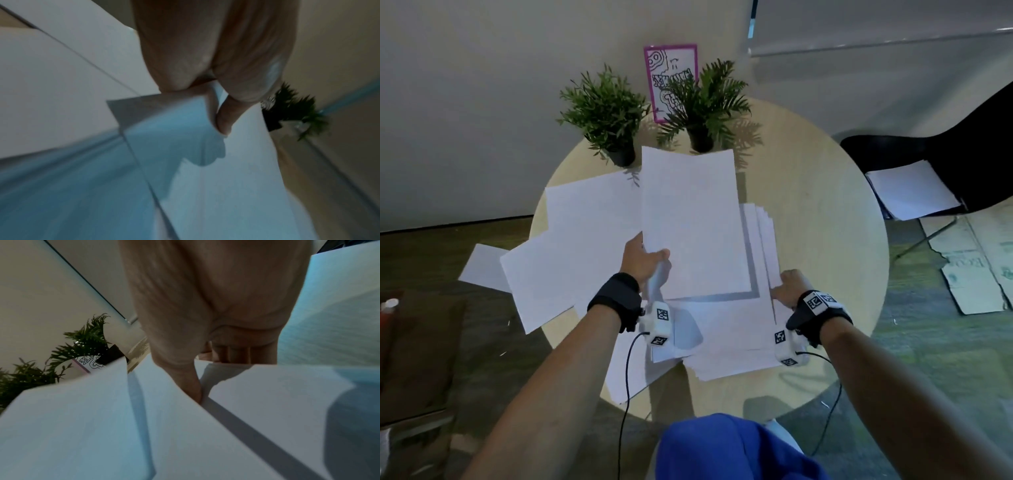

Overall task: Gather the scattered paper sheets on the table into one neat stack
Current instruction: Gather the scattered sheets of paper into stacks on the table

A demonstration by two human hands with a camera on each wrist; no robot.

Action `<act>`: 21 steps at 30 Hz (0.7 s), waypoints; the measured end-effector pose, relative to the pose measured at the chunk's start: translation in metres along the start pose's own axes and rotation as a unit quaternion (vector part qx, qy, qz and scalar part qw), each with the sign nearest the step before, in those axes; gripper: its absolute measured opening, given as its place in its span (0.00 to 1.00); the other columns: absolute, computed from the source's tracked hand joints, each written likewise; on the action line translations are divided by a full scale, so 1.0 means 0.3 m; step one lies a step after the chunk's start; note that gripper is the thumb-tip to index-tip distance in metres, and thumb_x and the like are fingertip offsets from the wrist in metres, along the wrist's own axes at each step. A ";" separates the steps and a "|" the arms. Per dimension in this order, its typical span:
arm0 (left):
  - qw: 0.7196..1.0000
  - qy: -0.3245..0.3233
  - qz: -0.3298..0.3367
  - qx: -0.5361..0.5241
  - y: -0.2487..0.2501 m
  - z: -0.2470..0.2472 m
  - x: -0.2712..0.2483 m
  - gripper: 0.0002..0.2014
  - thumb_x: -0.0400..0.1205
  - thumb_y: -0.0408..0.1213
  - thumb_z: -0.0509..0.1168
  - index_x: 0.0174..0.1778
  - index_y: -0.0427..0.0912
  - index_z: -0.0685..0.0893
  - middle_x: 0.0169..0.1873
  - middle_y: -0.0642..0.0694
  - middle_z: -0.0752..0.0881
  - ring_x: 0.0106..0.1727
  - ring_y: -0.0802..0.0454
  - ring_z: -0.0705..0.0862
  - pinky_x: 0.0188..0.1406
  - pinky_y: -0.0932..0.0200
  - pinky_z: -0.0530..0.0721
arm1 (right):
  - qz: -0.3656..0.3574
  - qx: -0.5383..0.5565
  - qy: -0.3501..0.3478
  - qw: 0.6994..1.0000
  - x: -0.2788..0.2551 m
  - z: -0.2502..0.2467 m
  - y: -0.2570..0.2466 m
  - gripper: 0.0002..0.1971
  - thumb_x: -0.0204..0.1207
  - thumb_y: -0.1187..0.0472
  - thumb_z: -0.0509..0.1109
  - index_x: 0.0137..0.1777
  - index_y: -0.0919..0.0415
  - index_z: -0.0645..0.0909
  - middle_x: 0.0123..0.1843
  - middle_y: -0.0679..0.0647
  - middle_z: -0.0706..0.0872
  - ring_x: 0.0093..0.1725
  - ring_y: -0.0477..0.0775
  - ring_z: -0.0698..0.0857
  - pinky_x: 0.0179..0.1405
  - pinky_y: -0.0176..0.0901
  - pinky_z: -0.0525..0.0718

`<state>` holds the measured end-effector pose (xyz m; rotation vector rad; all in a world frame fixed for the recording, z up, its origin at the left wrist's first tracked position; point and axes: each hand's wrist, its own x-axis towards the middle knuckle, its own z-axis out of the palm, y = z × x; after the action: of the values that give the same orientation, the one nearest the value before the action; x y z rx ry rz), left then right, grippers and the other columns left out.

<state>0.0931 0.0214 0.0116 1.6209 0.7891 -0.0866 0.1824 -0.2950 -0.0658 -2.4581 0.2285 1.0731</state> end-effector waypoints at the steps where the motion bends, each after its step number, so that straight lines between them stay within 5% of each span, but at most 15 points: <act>1: 1.000 0.000 -0.001 0.030 -0.033 0.006 0.001 0.15 0.73 0.27 0.74 0.53 0.45 0.84 0.53 0.45 0.89 0.57 0.43 0.87 0.64 0.40 0.84 | -0.008 0.001 -0.003 1.000 -0.009 -0.005 -0.001 0.12 0.69 0.61 0.75 0.34 0.58 0.73 0.33 0.55 0.80 0.33 0.58 0.79 0.29 0.41 0.75; 4: 0.995 0.011 -0.020 0.094 -0.098 0.028 -0.014 0.26 0.76 0.31 0.74 0.70 0.40 0.77 0.68 0.42 0.81 0.73 0.39 0.77 0.73 0.44 0.76 | -0.009 0.005 -0.002 1.000 0.011 -0.003 0.021 0.19 0.68 0.62 0.78 0.30 0.55 0.68 0.28 0.51 0.72 0.31 0.55 0.73 0.30 0.40 0.72; 6: 0.991 0.013 -0.047 0.123 -0.118 0.040 -0.033 0.37 0.81 0.36 0.71 0.84 0.41 0.60 0.82 0.42 0.66 0.83 0.43 0.63 0.79 0.49 0.64 | -0.023 -0.001 0.000 1.000 0.010 -0.006 0.024 0.19 0.68 0.60 0.78 0.30 0.54 0.67 0.27 0.52 0.72 0.33 0.56 0.73 0.33 0.42 0.73; 9: 0.991 0.009 -0.037 0.129 -0.143 0.065 -0.051 0.38 0.85 0.37 0.65 0.87 0.46 0.50 0.85 0.45 0.58 0.85 0.44 0.58 0.77 0.55 0.61 | -0.044 0.001 -0.004 0.999 0.009 -0.008 0.028 0.21 0.72 0.56 0.76 0.29 0.55 0.66 0.26 0.51 0.70 0.29 0.55 0.71 0.29 0.42 0.69; 13: 0.991 0.061 -0.019 0.116 -0.155 0.086 -0.071 0.35 0.86 0.34 0.63 0.86 0.52 0.53 0.81 0.39 0.66 0.76 0.41 0.72 0.65 0.57 0.69 | -0.064 -0.023 0.000 0.998 0.006 -0.017 0.028 0.23 0.82 0.49 0.68 0.29 0.55 0.64 0.27 0.51 0.69 0.28 0.55 0.71 0.34 0.45 0.70; 16: 0.989 0.088 -0.008 0.118 -0.177 0.080 -0.071 0.33 0.85 0.30 0.63 0.84 0.52 0.59 0.64 0.41 0.76 0.53 0.47 0.78 0.65 0.51 0.78 | -0.060 -0.019 0.004 0.998 0.008 -0.015 0.032 0.23 0.84 0.48 0.65 0.29 0.56 0.65 0.27 0.52 0.71 0.27 0.54 0.71 0.37 0.45 0.71; 21: 0.983 0.157 -0.005 0.098 -0.214 0.053 -0.062 0.22 0.80 0.27 0.70 0.69 0.43 0.77 0.48 0.45 0.82 0.42 0.51 0.82 0.60 0.47 0.86 | -0.065 0.004 0.018 0.998 -0.005 -0.010 0.030 0.26 0.86 0.47 0.60 0.27 0.57 0.64 0.26 0.53 0.69 0.26 0.56 0.70 0.34 0.46 0.69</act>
<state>0.0509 -0.0014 -0.0377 1.8432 1.0566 0.0899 0.1805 -0.3045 -0.0659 -2.4502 0.0820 0.9709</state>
